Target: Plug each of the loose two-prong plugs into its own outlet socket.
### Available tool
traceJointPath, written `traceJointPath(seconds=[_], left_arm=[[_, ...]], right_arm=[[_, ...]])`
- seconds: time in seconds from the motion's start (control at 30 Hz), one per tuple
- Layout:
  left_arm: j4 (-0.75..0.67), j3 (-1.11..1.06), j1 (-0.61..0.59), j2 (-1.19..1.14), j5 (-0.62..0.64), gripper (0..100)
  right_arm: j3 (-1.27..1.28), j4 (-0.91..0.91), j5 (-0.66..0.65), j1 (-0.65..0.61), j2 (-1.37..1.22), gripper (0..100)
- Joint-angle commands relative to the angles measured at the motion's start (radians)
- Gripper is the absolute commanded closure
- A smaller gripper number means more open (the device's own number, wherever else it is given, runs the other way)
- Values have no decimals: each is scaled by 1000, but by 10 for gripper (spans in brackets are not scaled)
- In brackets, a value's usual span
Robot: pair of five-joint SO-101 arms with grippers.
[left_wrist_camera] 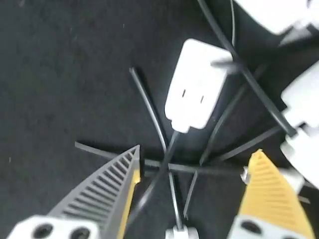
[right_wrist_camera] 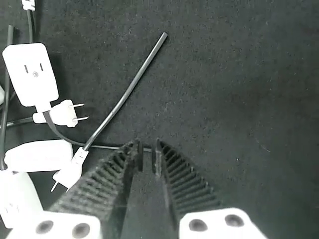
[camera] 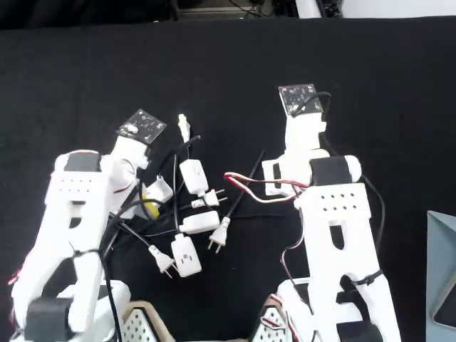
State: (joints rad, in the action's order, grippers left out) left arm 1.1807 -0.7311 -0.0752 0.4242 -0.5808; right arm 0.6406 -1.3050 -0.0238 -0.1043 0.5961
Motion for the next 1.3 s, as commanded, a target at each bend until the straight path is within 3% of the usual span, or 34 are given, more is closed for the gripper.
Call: traceJointPath(seconds=[0.0, 0.23, 0.63, 0.87, 1.07, 1.27], left_arm=[[-89, 56, 33, -63, -11, 671], [-193, 56, 84, -187, -12, 776], [-236, 56, 87, -279, -8, 787], [-232, 56, 134, -278, -9, 970], [-230, 85, 127, -183, -3, 972], [-238, 245, 41, -150, 63, 972]], right_arm=[[1, 15, -2, 20, 22, 956], [10, 14, -2, 20, 22, 956], [22, 17, -2, 20, 22, 956], [22, 17, -2, 20, 22, 956], [22, 15, -2, 20, 22, 956], [22, 15, -2, 17, 22, 956]])
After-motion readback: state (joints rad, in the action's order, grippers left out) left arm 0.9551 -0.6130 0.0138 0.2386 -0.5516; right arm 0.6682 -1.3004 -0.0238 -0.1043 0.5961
